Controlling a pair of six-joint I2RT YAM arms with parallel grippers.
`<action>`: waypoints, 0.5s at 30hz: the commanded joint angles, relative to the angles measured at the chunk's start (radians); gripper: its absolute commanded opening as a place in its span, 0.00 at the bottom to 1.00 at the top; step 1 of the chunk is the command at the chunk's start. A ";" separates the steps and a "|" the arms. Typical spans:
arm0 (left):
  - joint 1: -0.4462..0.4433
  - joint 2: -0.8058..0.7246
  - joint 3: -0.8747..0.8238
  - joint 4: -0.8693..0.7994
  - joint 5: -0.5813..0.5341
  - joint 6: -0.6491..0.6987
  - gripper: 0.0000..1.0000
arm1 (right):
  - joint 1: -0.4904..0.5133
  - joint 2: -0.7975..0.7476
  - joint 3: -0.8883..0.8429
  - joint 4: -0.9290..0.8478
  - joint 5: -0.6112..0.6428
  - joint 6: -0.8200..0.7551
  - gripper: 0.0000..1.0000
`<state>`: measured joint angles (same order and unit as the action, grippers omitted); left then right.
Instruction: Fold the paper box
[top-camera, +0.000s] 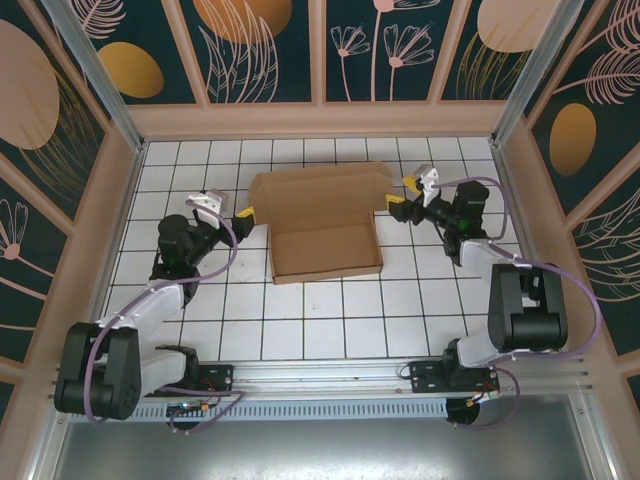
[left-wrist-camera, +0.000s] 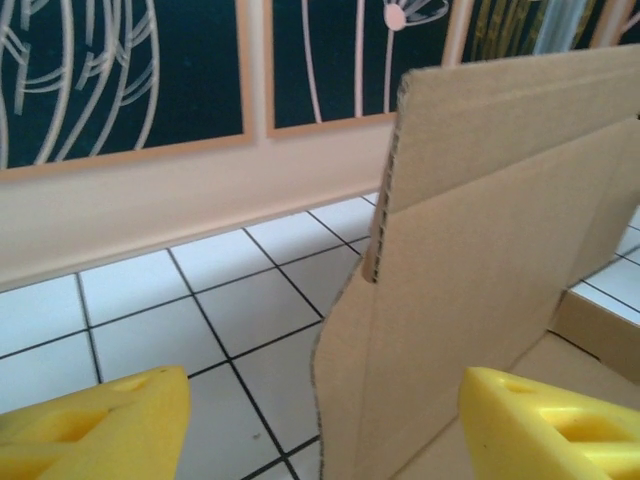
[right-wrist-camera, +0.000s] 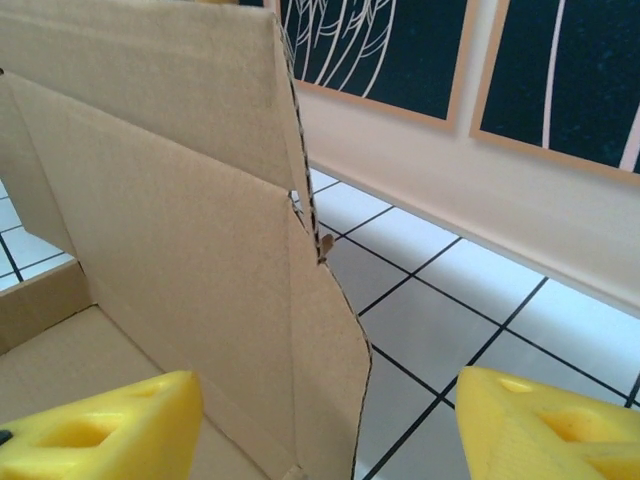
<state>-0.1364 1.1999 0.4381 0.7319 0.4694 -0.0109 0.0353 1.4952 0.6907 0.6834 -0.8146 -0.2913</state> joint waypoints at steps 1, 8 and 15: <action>0.004 0.048 0.042 0.042 0.098 0.022 0.70 | 0.036 0.044 0.088 -0.061 -0.053 -0.108 0.68; 0.004 0.147 0.120 -0.007 0.152 0.064 0.61 | 0.060 0.109 0.168 -0.128 -0.013 -0.150 0.63; 0.003 0.213 0.172 -0.027 0.184 0.074 0.27 | 0.084 0.119 0.203 -0.218 -0.013 -0.185 0.32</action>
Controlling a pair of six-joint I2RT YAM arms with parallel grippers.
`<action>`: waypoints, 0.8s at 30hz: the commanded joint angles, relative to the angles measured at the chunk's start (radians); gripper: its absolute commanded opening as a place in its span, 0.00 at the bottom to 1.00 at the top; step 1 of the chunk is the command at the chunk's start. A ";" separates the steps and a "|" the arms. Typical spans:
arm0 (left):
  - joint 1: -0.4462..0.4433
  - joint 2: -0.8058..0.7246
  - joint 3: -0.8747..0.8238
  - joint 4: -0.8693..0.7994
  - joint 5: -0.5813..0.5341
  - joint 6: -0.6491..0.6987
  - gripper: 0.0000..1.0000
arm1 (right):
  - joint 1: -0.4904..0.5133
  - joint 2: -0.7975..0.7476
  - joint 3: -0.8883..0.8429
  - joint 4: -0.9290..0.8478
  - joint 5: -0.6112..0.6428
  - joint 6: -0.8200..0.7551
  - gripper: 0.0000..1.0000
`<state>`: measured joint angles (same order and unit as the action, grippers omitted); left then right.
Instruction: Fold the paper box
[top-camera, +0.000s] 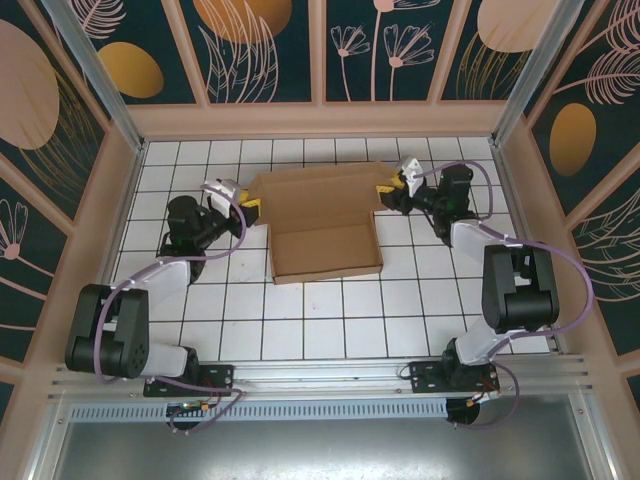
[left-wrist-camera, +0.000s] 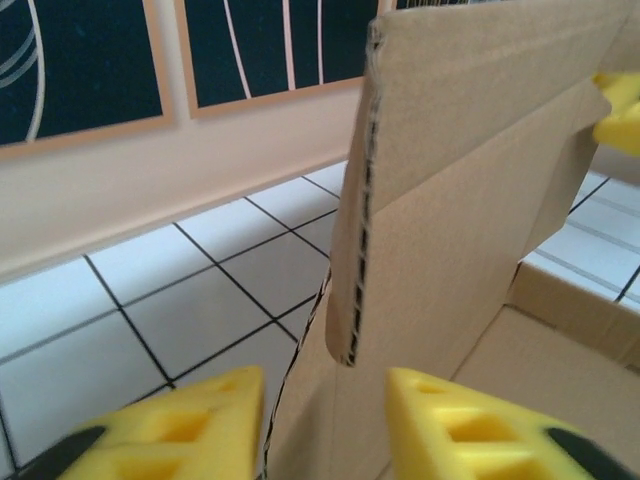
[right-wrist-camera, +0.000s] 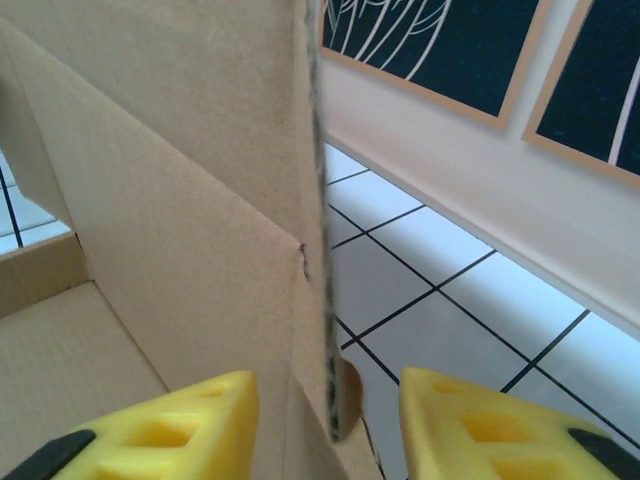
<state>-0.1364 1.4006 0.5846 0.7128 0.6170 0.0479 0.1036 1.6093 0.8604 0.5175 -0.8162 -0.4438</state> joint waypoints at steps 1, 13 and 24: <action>0.003 0.015 0.025 -0.008 0.037 0.018 0.22 | 0.019 0.004 0.036 -0.065 -0.008 -0.040 0.25; -0.097 -0.013 -0.010 0.044 -0.224 -0.082 0.00 | 0.193 -0.052 -0.054 0.104 0.374 0.218 0.03; -0.217 -0.001 -0.060 0.181 -0.545 -0.366 0.00 | 0.437 -0.085 -0.121 0.205 0.961 0.580 0.00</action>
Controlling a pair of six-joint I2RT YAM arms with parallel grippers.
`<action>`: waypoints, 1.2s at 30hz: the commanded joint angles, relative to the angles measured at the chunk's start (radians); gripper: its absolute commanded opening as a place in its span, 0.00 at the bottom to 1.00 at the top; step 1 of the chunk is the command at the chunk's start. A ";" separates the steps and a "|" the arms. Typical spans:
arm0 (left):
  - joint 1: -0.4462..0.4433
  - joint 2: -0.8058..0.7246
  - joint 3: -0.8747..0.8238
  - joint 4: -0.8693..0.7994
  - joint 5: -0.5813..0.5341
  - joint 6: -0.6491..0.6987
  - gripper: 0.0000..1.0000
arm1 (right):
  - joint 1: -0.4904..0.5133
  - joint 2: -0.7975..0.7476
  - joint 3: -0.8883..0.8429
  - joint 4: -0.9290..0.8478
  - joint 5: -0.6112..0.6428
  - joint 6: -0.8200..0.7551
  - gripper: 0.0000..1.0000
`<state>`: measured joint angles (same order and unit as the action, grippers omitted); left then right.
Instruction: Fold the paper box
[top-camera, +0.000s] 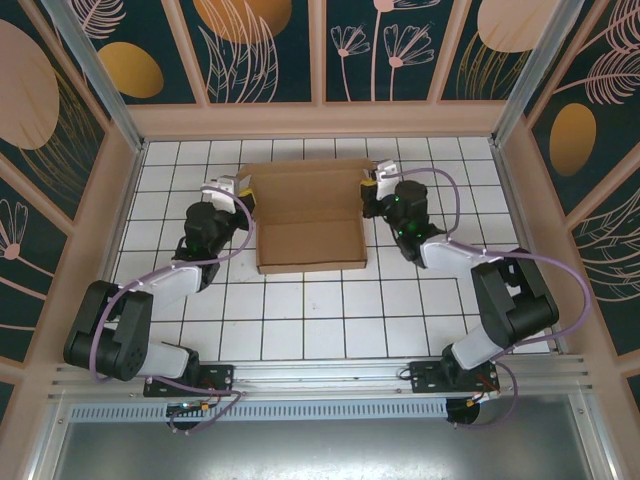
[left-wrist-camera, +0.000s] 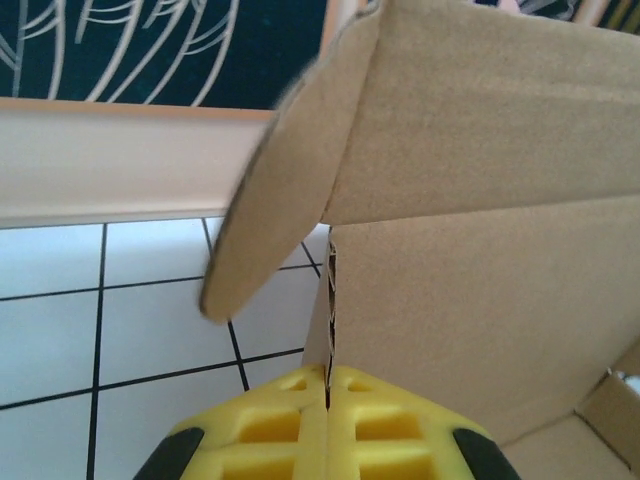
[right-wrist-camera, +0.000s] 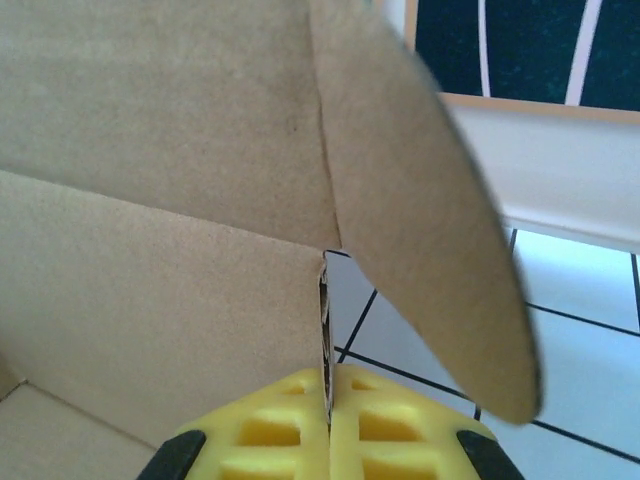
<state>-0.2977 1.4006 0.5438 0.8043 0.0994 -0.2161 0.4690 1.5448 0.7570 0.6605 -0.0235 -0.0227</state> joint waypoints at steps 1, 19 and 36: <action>-0.068 0.001 -0.025 0.105 -0.044 -0.112 0.00 | 0.102 -0.017 -0.020 0.077 0.209 0.177 0.00; -0.165 0.113 -0.236 0.553 -0.182 -0.229 0.00 | 0.301 0.143 -0.232 0.726 0.496 0.107 0.00; -0.190 0.016 -0.364 0.401 -0.262 -0.361 0.00 | 0.429 0.187 -0.324 0.778 0.610 0.155 0.01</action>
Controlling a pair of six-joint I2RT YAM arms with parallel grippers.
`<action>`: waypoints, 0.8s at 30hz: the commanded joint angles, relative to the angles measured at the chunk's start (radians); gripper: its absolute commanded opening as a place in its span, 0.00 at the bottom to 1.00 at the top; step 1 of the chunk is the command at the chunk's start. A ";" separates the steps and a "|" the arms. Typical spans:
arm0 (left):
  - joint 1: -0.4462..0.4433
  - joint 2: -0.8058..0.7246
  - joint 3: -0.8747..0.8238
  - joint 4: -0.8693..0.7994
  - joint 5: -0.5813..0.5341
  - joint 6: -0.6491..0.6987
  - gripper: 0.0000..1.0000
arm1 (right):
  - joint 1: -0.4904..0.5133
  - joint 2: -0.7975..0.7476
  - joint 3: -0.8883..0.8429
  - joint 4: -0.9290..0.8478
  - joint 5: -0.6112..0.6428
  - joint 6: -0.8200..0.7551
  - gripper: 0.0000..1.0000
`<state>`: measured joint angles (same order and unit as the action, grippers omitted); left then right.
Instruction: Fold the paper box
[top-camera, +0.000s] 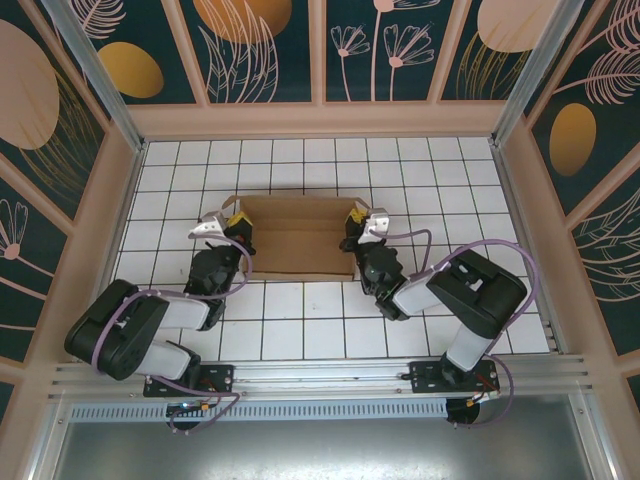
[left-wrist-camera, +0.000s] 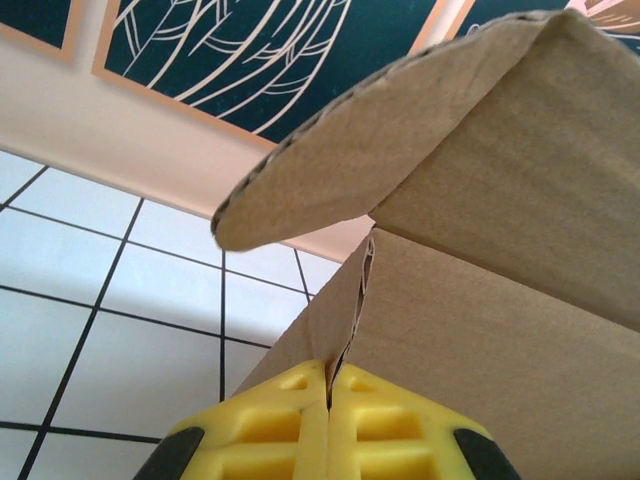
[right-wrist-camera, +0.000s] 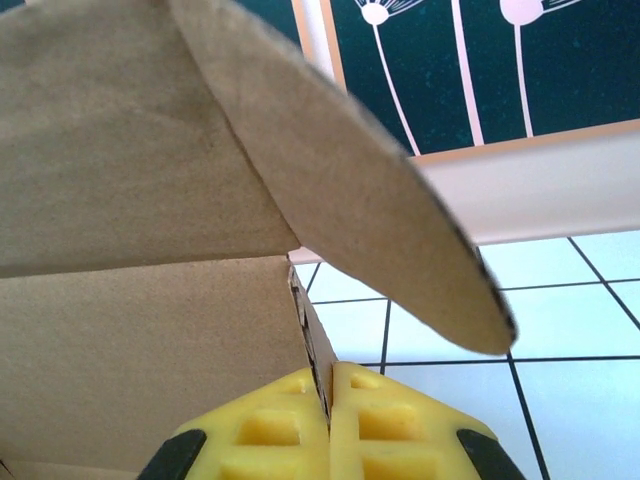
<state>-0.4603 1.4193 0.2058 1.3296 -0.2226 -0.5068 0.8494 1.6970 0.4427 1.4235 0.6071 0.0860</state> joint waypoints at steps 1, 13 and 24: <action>-0.028 -0.007 -0.030 -0.131 0.062 -0.082 0.00 | 0.058 0.040 -0.006 0.018 -0.008 0.043 0.02; -0.028 -0.094 -0.113 -0.180 0.028 -0.104 0.00 | 0.180 0.172 -0.006 0.267 0.202 -0.026 0.07; -0.029 -0.190 -0.192 -0.283 -0.020 -0.142 0.00 | 0.226 0.205 -0.080 0.276 0.226 0.037 0.12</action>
<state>-0.4755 1.2358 0.0418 1.1843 -0.2626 -0.6094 1.0561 1.8709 0.3862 1.6348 0.8444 0.0731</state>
